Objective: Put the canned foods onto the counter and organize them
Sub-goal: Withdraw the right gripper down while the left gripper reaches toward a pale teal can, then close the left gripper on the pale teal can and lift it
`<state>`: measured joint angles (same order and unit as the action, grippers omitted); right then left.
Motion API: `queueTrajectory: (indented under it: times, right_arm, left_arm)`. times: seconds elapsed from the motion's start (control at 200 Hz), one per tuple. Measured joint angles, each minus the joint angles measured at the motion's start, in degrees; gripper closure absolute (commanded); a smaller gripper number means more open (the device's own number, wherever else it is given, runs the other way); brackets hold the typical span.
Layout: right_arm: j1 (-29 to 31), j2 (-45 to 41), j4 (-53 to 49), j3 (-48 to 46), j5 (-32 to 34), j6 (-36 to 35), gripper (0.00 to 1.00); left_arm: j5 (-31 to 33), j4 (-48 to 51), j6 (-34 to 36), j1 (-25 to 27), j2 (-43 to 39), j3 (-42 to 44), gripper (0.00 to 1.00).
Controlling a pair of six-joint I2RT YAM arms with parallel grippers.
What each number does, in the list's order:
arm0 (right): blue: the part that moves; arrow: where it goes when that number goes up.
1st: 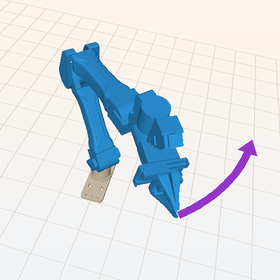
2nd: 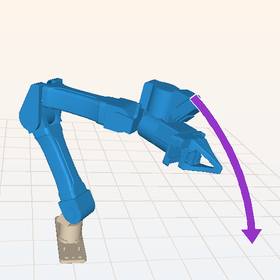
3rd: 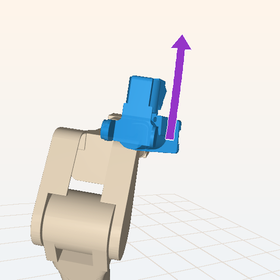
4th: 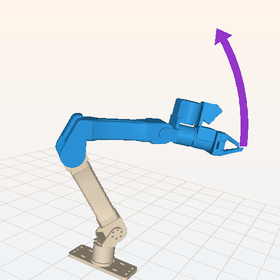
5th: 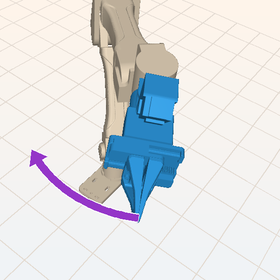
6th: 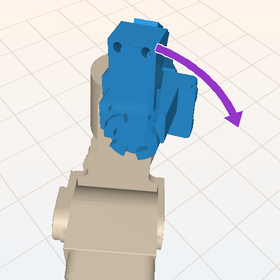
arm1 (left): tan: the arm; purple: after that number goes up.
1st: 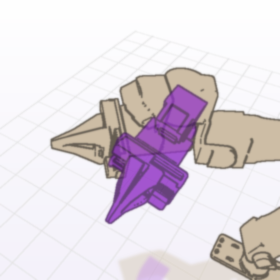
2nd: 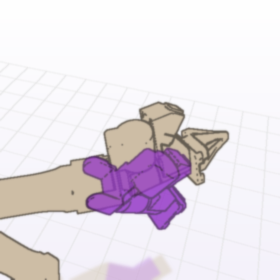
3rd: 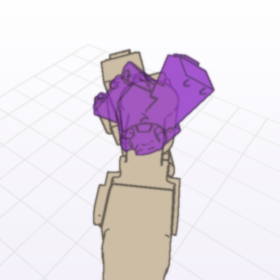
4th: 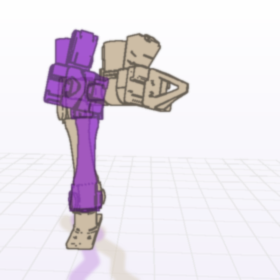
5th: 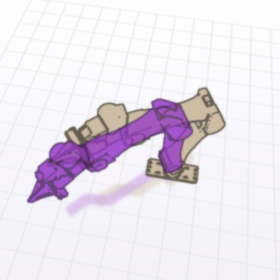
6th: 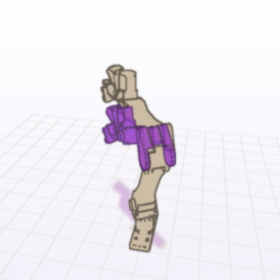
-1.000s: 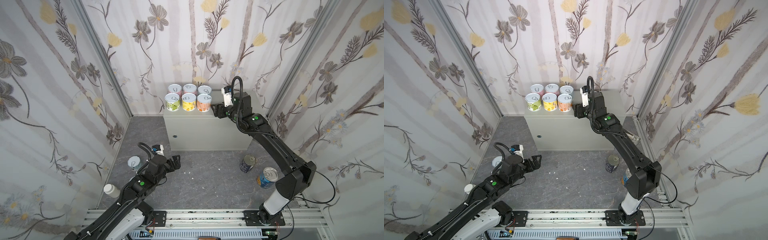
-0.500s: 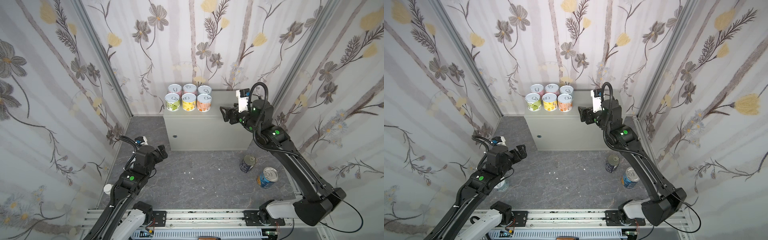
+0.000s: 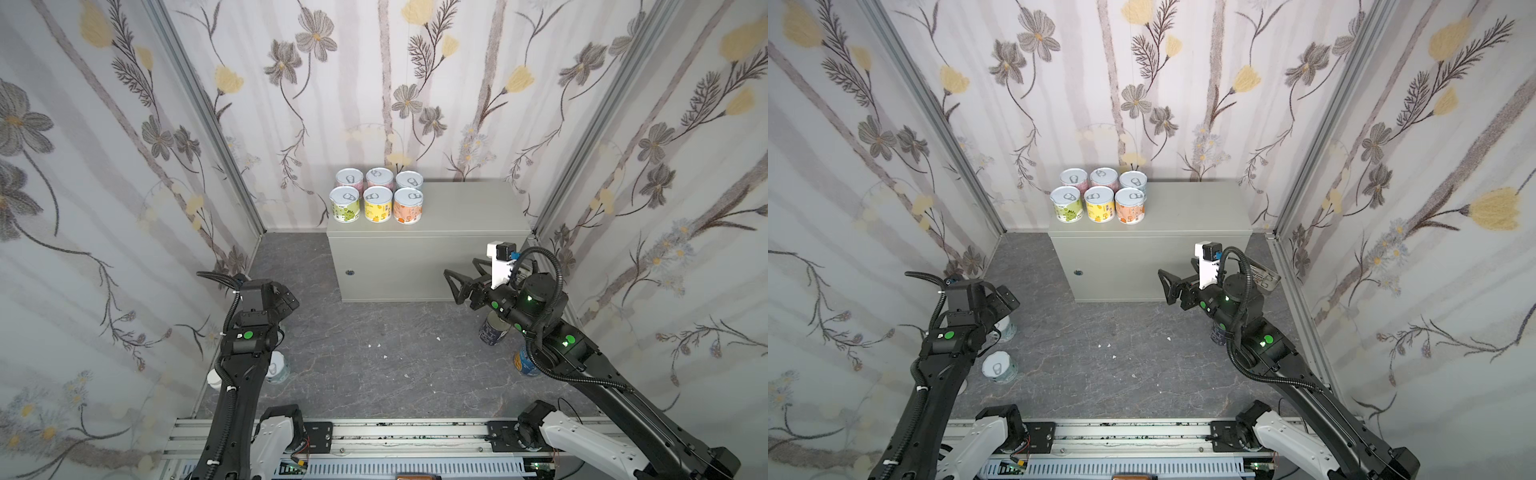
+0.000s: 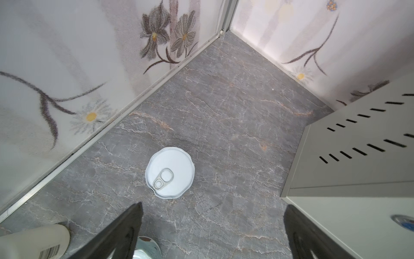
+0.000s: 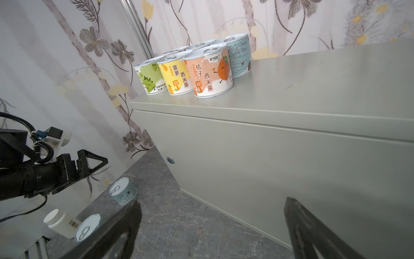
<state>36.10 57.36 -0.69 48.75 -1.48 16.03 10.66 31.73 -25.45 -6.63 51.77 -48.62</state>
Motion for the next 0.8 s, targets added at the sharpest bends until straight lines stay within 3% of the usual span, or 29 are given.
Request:
queueTrajectory:
  times: [0.32,0.799]
  right_arm:
    - [4.02,-4.61,6.21,-14.16,0.11,3.02,0.0]
    - [5.46,-2.12,17.4,-22.1,-0.83,4.96,0.0]
  left_arm:
    - [-0.39,-0.04,-0.02,-4.57,9.01,-2.16,0.0]
    - [-0.98,-5.99,1.18,-8.48,22.14,1.18,0.0]
